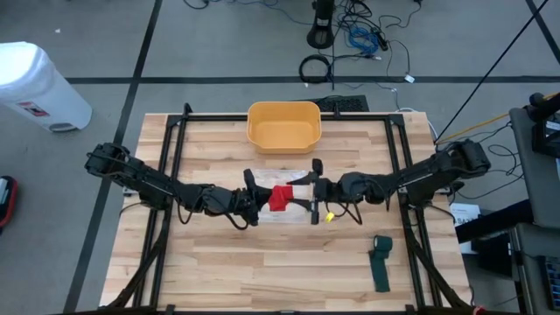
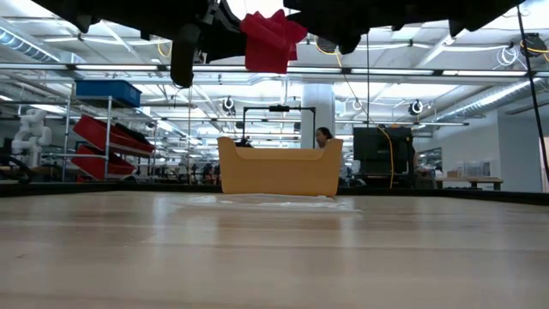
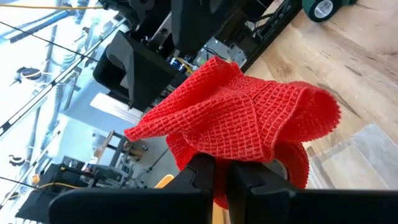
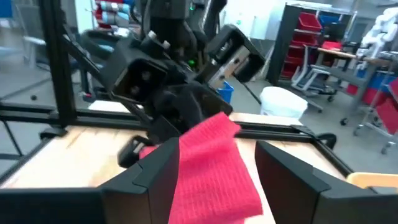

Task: Roll bandage
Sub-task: Roll the red bandage

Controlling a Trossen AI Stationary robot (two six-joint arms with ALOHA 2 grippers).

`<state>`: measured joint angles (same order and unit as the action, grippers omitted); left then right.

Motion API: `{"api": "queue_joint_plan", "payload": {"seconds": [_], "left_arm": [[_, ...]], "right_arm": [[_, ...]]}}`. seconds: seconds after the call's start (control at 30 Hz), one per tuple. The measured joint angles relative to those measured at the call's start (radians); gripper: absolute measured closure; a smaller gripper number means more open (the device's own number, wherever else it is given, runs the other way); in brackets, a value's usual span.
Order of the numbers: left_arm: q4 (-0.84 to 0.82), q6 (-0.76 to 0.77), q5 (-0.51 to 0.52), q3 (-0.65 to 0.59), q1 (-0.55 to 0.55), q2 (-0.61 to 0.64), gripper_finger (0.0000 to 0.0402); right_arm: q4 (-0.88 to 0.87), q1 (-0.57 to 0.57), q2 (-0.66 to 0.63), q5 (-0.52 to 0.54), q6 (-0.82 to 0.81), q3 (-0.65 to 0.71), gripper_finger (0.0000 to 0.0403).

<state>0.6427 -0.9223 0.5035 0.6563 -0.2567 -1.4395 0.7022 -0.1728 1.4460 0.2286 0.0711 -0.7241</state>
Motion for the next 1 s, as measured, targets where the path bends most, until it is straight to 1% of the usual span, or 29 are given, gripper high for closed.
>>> {"api": "queue_joint_plan", "payload": {"seconds": [0.1, 0.23, 0.37, 0.67, 0.83, 0.93, 1.0], "left_arm": [[0.0, 0.011, -0.002, 0.0, 0.007, 0.0, 0.0388], [-0.001, 0.058, -0.003, 0.0, 0.025, 0.0, 0.0388], [0.0, 0.06, -0.003, 0.0, 0.037, 0.0, 0.0388], [0.003, 0.086, -0.003, 0.0, 0.062, 0.0, 0.0388], [0.004, 0.126, -0.003, 0.0, 0.069, 0.0, 0.0388], [0.004, 0.132, -0.002, 0.008, 0.069, 0.0, 0.0388], [0.003, 0.132, -0.002, 0.01, 0.069, 0.0, 0.0388]], "right_arm": [[0.013, 0.016, 0.016, -0.027, -0.021, 0.0, 0.0204], [0.019, 0.03, 0.021, -0.025, -0.034, 0.0, 0.0204], [0.017, 0.043, 0.021, -0.031, -0.034, 0.0, 0.0204], [0.004, 0.086, 0.03, -0.075, -0.033, 0.0, 0.0223], [-0.024, 0.095, 0.03, -0.079, -0.011, -0.001, 0.0247], [-0.032, 0.102, 0.03, -0.079, 0.001, -0.001, 0.0273], [-0.032, 0.102, 0.03, -0.079, 0.012, -0.001, 0.0298]]}}
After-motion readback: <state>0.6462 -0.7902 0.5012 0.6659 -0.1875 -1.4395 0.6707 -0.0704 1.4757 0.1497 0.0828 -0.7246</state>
